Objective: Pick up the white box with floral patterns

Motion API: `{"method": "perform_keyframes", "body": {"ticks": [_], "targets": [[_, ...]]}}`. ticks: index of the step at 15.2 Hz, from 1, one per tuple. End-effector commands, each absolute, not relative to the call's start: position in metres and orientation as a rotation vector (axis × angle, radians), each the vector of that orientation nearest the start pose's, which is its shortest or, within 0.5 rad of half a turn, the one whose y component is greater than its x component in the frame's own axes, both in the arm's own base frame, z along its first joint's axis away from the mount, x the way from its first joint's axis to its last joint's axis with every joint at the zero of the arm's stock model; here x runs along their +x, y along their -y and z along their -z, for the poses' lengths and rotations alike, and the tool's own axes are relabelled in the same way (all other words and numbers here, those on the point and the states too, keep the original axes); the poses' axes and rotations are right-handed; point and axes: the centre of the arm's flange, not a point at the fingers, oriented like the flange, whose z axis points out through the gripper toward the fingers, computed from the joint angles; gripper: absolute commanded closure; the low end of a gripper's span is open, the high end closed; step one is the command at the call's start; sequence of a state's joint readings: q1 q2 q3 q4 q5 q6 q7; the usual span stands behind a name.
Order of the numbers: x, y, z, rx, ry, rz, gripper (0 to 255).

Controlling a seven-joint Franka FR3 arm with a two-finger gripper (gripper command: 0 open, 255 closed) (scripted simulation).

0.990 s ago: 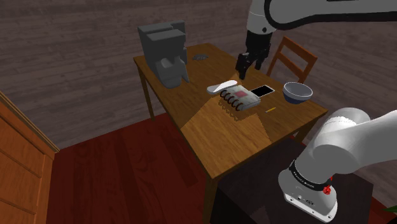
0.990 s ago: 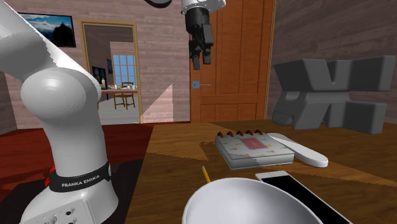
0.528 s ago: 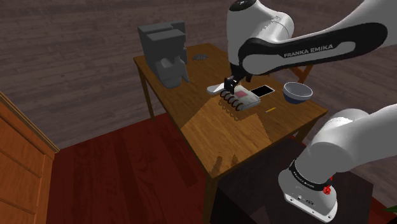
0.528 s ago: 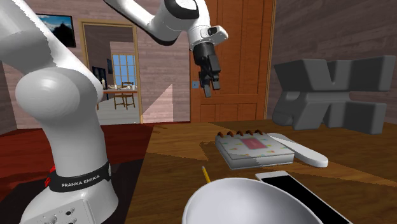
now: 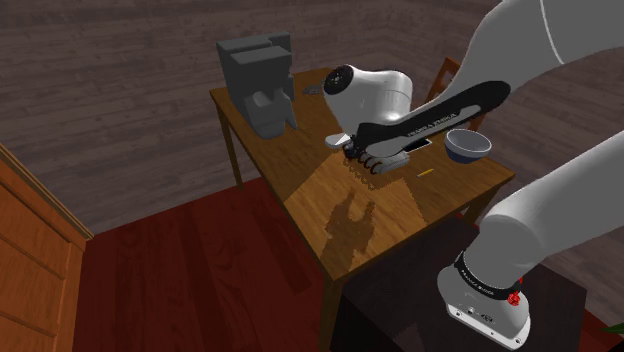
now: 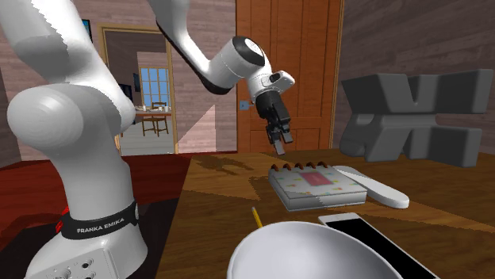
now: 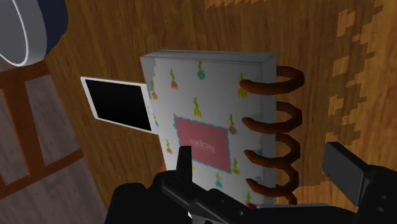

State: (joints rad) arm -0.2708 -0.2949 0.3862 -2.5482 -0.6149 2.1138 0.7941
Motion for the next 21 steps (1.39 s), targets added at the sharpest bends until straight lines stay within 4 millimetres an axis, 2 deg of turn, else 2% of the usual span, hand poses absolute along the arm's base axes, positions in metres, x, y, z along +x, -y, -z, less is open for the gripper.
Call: {"method": "perform_keyframes", "body": {"ticks": [1,7,10,11,20,21], "targets": [[0.42,-0.016,-0.341,2.445,0.425,-0.145,0],[0.42,-0.016,-0.31,2.445,0.425,-0.145,0],[0.42,-0.016,-0.307,2.445,0.425,-0.145,0],[0.421,-0.016,-0.307,2.445,0.425,-0.145,255],[0.42,-0.016,-0.307,2.445,0.425,-0.145,255],[0.42,-0.016,-0.312,2.445,0.425,-0.145,255]]}}
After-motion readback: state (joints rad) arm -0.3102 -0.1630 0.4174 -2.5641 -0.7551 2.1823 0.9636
